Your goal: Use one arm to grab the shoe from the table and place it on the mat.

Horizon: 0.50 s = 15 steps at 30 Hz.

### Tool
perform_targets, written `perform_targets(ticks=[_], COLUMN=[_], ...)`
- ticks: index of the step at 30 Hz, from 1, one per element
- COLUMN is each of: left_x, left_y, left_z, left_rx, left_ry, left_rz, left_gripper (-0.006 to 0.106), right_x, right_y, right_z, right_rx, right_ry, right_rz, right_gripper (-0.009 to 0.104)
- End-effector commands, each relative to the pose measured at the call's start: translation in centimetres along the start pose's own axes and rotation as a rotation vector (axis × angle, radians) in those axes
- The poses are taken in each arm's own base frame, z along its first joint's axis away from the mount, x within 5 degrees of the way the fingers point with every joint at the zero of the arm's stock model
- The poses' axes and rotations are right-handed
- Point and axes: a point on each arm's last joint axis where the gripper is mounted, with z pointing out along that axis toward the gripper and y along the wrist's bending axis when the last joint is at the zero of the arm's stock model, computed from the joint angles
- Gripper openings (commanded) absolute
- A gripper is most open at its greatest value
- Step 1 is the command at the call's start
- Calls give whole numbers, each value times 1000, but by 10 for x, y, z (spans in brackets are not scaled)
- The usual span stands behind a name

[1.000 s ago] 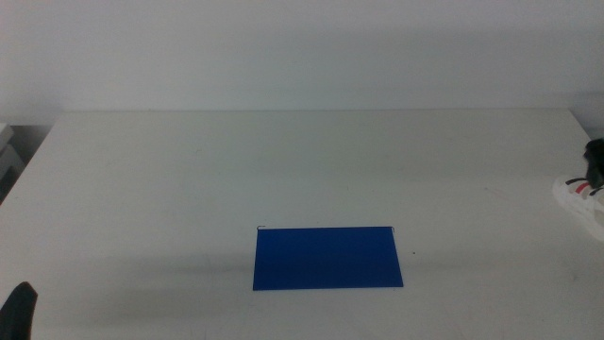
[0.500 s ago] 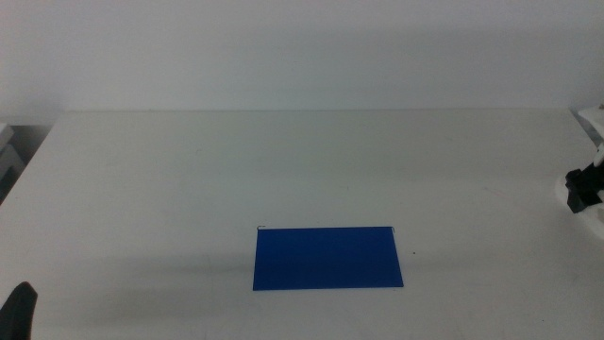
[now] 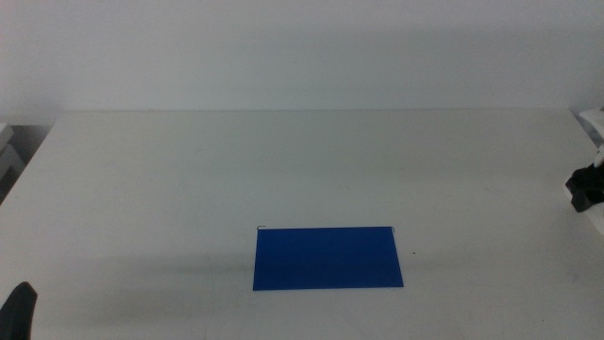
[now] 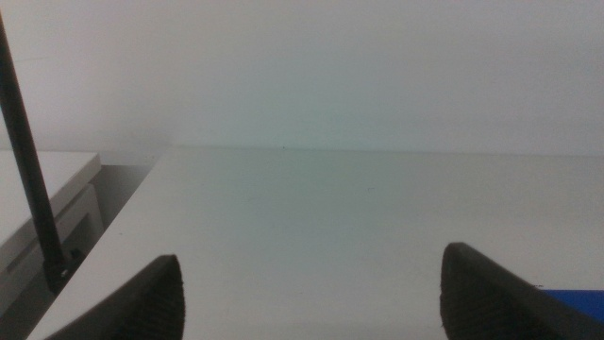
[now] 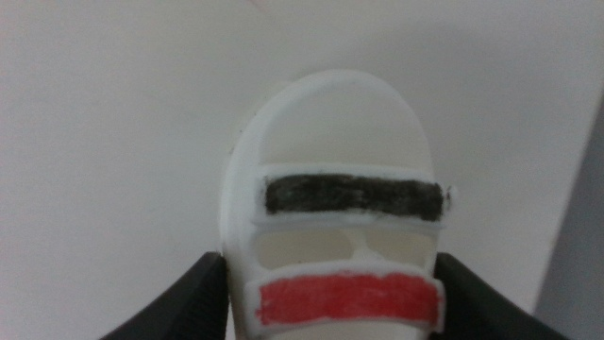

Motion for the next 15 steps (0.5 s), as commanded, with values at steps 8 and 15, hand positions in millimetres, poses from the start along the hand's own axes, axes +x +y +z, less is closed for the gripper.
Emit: perform_targets(ticks=[8,15], left_x=[-5,-5], left_y=[-2,-2], left_z=[-1,-1], left_rx=[21,21], left_ry=[-83,-83], left_rz=[-6,-6], left_gripper=[92,92], right_x=[-20,-43], right_y=[25,96], right_z=[-115,-160], right_rx=[21,-63], right_ry=[-195,-176], right_rz=[66,-1], right_gripper=[-4,-4])
